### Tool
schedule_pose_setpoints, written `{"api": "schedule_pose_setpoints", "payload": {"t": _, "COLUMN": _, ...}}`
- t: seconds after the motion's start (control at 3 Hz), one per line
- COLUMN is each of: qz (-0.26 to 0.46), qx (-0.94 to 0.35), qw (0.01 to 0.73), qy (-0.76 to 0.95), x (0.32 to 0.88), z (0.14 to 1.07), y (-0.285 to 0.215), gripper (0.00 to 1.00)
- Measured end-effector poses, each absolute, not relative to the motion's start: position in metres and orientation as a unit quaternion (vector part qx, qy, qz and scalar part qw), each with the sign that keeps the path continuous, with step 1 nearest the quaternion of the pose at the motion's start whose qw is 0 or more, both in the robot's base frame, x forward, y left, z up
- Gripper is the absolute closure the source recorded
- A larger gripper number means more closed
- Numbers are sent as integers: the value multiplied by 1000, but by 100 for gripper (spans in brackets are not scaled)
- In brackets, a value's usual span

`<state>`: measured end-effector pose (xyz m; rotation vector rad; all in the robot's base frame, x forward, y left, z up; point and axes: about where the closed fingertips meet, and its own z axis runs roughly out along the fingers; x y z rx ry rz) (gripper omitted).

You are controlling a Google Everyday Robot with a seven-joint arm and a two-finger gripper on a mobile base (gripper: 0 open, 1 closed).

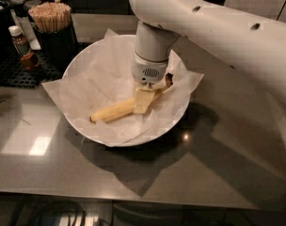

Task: Pick banana from white bowl

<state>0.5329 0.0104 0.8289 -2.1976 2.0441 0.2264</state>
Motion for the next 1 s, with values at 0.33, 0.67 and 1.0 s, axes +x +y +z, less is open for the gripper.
{"api": "schedule_pose_setpoints", "payload": {"t": 0.33, "qz": 75, "qx": -729, "qw": 66, "qy": 678, "x": 533, "z": 829, "y": 10, "gripper": 73}}
{"api": "schedule_pose_setpoints", "payload": {"t": 0.67, "qz": 46, "qx": -724, "qw": 80, "qy": 683, "x": 532, "z": 838, "y": 8, "gripper": 96}}
{"api": "schedule_pose_setpoints", "payload": {"t": 1.0, "qz": 4, "qx": -724, "qw": 107, "qy": 681, "x": 530, "z": 859, "y": 6, "gripper": 100}}
